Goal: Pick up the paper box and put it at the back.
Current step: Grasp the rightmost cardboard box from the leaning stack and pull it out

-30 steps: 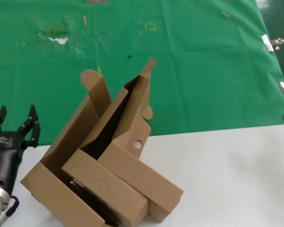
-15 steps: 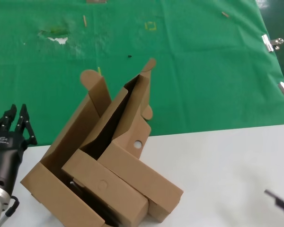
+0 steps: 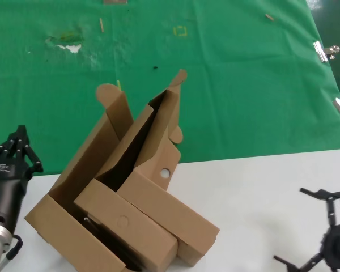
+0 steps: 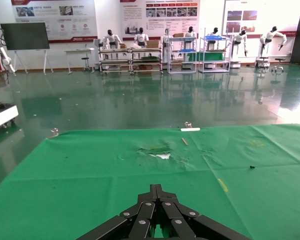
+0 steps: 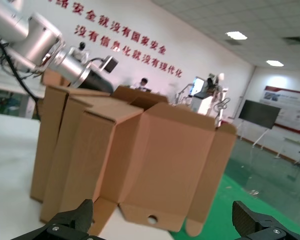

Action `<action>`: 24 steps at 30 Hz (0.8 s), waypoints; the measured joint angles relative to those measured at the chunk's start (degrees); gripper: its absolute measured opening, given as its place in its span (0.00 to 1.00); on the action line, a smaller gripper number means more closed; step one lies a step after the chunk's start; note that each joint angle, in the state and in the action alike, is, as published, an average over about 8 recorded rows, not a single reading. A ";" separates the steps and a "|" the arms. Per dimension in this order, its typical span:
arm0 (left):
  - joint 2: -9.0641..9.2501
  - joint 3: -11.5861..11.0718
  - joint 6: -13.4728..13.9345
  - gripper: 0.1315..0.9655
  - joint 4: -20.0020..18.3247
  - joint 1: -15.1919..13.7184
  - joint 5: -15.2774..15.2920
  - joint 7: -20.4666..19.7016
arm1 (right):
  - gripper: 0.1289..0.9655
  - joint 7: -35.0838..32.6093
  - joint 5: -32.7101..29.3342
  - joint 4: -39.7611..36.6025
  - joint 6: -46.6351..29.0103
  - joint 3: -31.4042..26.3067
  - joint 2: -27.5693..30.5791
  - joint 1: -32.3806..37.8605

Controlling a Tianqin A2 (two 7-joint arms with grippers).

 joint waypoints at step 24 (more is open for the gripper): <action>0.00 0.00 0.00 0.01 0.00 0.00 0.00 0.01 | 1.00 -2.18 -7.74 -6.56 0.28 -11.96 -4.37 8.31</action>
